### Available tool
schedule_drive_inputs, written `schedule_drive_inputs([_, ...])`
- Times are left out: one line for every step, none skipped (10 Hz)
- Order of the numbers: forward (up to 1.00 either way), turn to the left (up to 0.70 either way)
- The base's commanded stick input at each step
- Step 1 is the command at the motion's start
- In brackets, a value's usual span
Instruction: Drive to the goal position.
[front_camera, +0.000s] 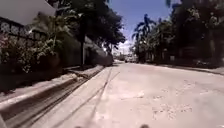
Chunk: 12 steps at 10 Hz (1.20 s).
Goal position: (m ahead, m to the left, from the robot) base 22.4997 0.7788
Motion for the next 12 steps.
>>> schedule_drive_inputs([1.0, -0.27])
schedule_drive_inputs([1.0, -0.27])
schedule_drive_inputs([1.0, -0.27])
schedule_drive_inputs([1.0, -0.27])
schedule_drive_inputs([1.0, -0.06])
schedule_drive_inputs([1.0, 0.0])
schedule_drive_inputs([1.0, 0.0])
schedule_drive_inputs([1.0, 0.0])
schedule_drive_inputs([1.0, 0.0])
schedule_drive_inputs([1.0, 0.0])
schedule_drive_inputs([1.0, 0.0])
schedule_drive_inputs([1.0, 0.0])
